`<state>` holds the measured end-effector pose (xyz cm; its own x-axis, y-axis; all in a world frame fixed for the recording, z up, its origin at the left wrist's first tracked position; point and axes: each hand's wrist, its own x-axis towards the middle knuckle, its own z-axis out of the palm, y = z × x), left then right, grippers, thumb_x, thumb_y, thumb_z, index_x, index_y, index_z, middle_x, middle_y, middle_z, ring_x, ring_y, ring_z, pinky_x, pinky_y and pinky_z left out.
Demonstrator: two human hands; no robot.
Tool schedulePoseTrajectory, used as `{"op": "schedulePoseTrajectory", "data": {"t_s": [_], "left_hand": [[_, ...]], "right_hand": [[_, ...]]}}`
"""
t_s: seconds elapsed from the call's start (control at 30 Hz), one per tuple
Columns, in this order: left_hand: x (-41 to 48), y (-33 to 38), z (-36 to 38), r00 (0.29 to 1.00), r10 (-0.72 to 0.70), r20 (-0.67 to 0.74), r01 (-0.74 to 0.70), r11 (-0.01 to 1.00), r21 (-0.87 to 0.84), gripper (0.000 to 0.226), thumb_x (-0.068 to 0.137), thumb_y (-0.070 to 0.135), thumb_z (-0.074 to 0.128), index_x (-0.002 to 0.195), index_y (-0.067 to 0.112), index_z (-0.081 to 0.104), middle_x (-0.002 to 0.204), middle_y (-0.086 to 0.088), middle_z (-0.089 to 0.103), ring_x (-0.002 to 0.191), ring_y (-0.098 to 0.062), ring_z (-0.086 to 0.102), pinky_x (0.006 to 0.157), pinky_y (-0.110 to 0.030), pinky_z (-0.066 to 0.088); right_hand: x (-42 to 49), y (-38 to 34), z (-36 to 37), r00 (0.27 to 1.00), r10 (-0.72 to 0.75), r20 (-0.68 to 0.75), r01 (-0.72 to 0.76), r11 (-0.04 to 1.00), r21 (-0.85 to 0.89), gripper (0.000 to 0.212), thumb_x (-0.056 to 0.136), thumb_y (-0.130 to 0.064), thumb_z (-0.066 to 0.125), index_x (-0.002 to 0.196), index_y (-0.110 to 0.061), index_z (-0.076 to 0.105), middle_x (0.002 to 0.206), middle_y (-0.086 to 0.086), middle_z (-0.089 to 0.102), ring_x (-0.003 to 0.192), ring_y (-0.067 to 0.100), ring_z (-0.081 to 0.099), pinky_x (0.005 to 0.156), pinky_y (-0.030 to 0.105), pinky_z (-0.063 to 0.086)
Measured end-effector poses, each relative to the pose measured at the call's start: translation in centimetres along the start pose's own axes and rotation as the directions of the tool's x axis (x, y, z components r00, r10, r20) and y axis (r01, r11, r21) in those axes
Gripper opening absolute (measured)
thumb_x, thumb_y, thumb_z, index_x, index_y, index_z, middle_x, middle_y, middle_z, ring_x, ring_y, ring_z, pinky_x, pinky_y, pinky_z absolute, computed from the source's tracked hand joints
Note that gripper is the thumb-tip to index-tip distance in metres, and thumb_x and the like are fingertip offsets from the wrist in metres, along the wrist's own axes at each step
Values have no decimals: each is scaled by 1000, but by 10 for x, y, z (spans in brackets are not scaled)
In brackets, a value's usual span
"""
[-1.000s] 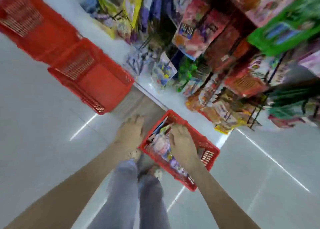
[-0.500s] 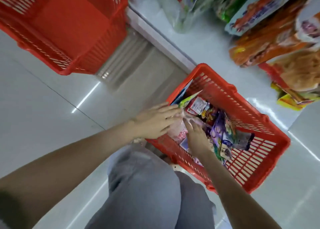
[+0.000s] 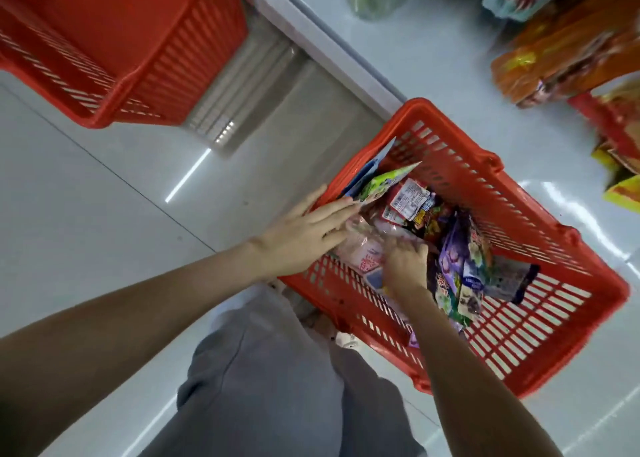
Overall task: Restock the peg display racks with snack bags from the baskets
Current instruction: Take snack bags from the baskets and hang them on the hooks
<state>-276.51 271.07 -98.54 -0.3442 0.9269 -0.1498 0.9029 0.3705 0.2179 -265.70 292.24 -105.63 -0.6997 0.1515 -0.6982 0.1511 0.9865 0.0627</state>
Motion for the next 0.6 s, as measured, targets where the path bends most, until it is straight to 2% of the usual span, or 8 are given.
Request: {"op": "schedulePoseTrajectory", "data": {"t_s": [0.1, 0.17, 0.23, 0.3, 0.33, 0.4, 0.5, 0.6], "left_hand": [[-2, 13, -26, 999, -46, 21, 45, 999, 17, 39, 82, 19, 60, 120, 12, 65, 145, -17, 45, 138, -32, 37, 116, -52, 13], [-2, 23, -49, 996, -89, 24, 88, 995, 42, 48, 80, 24, 66, 126, 12, 63, 145, -15, 45, 138, -30, 37, 116, -50, 16], [1, 29, -68, 991, -133, 25, 132, 991, 21, 59, 78, 30, 70, 132, 10, 57, 146, -14, 45, 139, -29, 37, 117, -49, 15], [7, 33, -100, 986, -160, 40, 159, 987, 6, 71, 74, 42, 72, 134, 8, 54, 144, -13, 48, 137, -28, 40, 117, -48, 13], [10, 36, -119, 984, -164, 63, 164, 986, 10, 77, 70, 50, 72, 132, 8, 56, 139, -12, 53, 134, -27, 44, 116, -46, 16], [13, 42, -162, 977, -183, 108, 182, 983, 17, 81, 62, 64, 65, 124, 11, 63, 126, -9, 63, 124, -26, 55, 108, -41, 34], [13, 54, -235, 965, -239, 107, 256, 949, -186, 77, 65, 63, 47, 116, 8, 67, 114, -12, 68, 113, -30, 62, 87, -39, 52], [12, 60, -311, 966, -257, 7, 250, 934, -255, 72, 70, 62, 53, 118, 8, 63, 116, -15, 66, 114, -33, 61, 84, -41, 56]], "right_hand": [[-35, -7, -35, 984, -100, -144, 109, 992, 57, 46, 54, -7, 82, 97, -5, 65, 80, 9, 69, 80, 24, 67, 81, 38, 27], [-57, -11, -63, 960, -141, -243, 154, 987, 35, 43, 42, -11, 90, 77, -8, 65, 64, 5, 65, 65, 24, 64, 72, 37, 29], [-76, -14, -89, 920, -200, -337, 209, 978, -9, 38, 48, -15, 91, 76, -9, 66, 67, 5, 66, 68, 23, 63, 72, 38, 35], [-101, -18, -126, 859, -246, -448, 258, 965, -35, 27, 59, -8, 82, 81, -9, 67, 76, 6, 68, 73, 22, 63, 74, 38, 37], [-116, -19, -148, 818, -267, -509, 279, 959, -55, 19, 65, -7, 74, 83, -9, 67, 81, 6, 69, 75, 22, 63, 75, 39, 36], [-146, -19, -194, 733, -300, -611, 324, 943, -75, 11, 73, -8, 60, 81, -10, 67, 83, 5, 69, 75, 22, 63, 77, 39, 33], [-192, -10, -265, 674, -290, -680, 353, 935, -49, 10, 72, -9, 53, 73, -13, 62, 71, 2, 62, 71, 22, 61, 76, 37, 31], [-239, 1, -345, 611, -277, -742, 367, 929, -44, 13, 72, -9, 48, 73, -12, 61, 69, 3, 59, 72, 22, 52, 75, 34, 32]]}}
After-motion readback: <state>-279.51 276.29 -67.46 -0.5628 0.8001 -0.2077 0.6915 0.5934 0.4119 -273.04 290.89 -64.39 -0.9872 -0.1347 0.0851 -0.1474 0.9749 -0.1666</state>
